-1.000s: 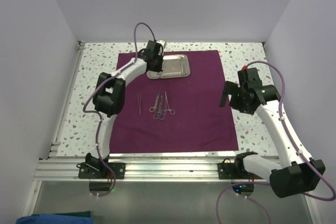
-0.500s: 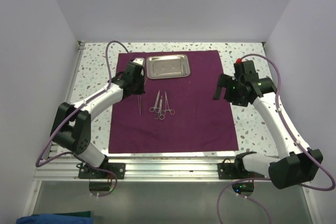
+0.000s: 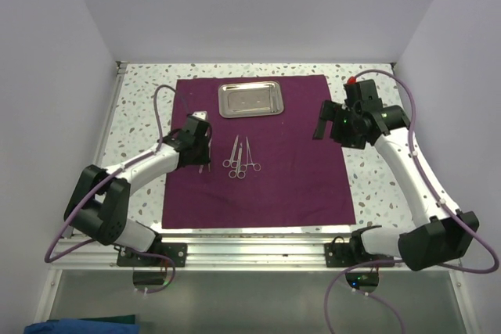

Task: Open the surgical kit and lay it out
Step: Place the medical item in the surgical kit, then pick up the medical item from the container.

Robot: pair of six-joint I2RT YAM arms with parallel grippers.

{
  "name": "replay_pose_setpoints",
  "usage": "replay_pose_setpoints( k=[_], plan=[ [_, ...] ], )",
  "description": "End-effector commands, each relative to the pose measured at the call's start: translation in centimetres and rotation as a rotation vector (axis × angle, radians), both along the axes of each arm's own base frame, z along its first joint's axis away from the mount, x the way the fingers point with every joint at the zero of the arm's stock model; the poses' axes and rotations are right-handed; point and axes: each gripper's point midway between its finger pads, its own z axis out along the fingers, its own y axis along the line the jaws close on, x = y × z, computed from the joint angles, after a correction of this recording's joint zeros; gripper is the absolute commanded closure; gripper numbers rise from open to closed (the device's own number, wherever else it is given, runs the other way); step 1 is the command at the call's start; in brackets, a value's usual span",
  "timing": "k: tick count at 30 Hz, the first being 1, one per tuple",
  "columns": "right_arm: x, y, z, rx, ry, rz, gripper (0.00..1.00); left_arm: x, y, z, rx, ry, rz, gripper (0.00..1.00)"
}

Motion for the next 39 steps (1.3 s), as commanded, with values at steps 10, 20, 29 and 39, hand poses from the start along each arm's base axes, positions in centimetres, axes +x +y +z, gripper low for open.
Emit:
replay_pose_setpoints(
  k=[10, 20, 29, 39],
  plan=[
    [10.3, 3.0, 2.3, 0.029, -0.090, 0.004, 0.05, 4.5, -2.0, 6.2, -0.052, -0.146, -0.014, 0.31],
    [21.3, 8.8, -0.6, -0.028, -0.069, 0.064, 0.23, 6.7, -1.9, 10.1, -0.093, -0.189, -0.030, 0.30],
    [27.1, 13.0, -6.0, -0.001, -0.084, 0.070, 0.43, 4.4, -0.9, 8.9, -0.105, -0.149, -0.018, 0.31],
    [29.0, 15.3, -11.8, -0.087, -0.102, 0.091, 0.45, 0.4, 1.2, 8.0, -0.087, -0.107, 0.025, 0.31]
  ],
)
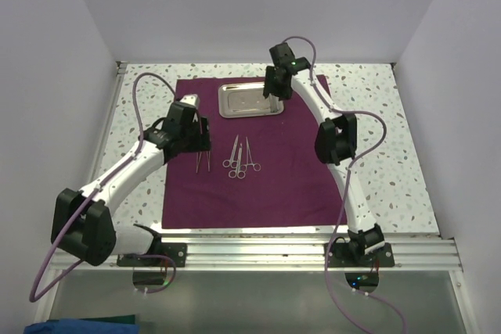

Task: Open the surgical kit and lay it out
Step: Pick up the medical item from the container.

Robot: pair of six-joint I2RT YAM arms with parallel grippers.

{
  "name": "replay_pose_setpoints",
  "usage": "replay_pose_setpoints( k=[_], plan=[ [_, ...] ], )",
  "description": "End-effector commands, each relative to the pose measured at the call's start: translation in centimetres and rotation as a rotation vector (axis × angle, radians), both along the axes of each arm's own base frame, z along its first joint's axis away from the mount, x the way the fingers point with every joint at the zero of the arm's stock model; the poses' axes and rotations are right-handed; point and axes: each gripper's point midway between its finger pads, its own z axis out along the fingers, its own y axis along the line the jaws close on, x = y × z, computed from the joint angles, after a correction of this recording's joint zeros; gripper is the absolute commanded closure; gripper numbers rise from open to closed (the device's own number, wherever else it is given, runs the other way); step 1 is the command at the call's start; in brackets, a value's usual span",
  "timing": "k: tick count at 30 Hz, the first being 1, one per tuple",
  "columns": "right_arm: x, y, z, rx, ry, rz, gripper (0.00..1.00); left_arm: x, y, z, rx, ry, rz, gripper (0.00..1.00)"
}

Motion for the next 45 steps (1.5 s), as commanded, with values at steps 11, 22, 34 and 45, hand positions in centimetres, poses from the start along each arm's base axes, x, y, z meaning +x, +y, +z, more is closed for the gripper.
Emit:
replay_pose_setpoints(
  k=[11, 22, 34, 45],
  plan=[
    [2.4, 0.2, -4.3, -0.093, -0.065, -0.063, 0.50, -4.2, 2.7, 0.4, 0.006, 0.015, 0.072, 0.31],
    [1.0, -2.1, -8.2, -0.243, 0.010, -0.095, 0.59, -4.9, 3.0, -0.2, 0.005, 0.036, 0.079, 0.31],
    [-0.9, -2.7, -8.7, -0.340, 0.057, -0.060, 1.00, -4.4, 2.5, -1.4, -0.003, 0.047, 0.065, 0.31],
    [1.6, -0.6, 6.1, -0.183, -0.226, -0.028, 1.00, -2.9, 1.6, -0.9, -0.023, 0.030, 0.045, 0.32]
  ],
)
